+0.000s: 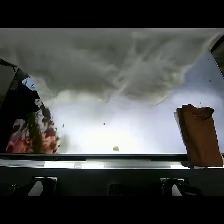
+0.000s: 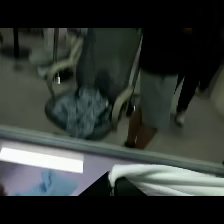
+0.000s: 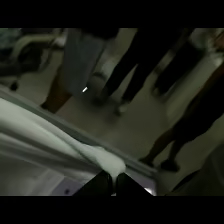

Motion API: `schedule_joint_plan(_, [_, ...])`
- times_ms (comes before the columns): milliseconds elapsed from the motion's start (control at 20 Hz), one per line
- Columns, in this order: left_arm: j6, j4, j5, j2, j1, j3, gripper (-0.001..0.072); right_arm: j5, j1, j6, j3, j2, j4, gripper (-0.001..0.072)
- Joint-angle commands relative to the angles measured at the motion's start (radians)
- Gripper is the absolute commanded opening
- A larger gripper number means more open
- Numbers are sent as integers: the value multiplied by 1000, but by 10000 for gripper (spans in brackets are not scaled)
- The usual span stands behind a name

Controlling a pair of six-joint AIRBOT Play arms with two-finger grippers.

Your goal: Fold the shirts.

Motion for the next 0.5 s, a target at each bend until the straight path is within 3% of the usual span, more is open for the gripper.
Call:
schedule_joint_plan(0, [-73, -4, 10, 85, -5, 130, 28, -28, 1, 87, 82, 174, -113, 45])
schedule_joint_plan(250, [-69, -2, -80, 117, -5, 130, 28, 214, 1, 86, 82, 195, -119, 45])
schedule_joint_plan(450, [-57, 1, -220, 90, -5, 92, 28, 272, 1, 86, 82, 160, -119, 45])
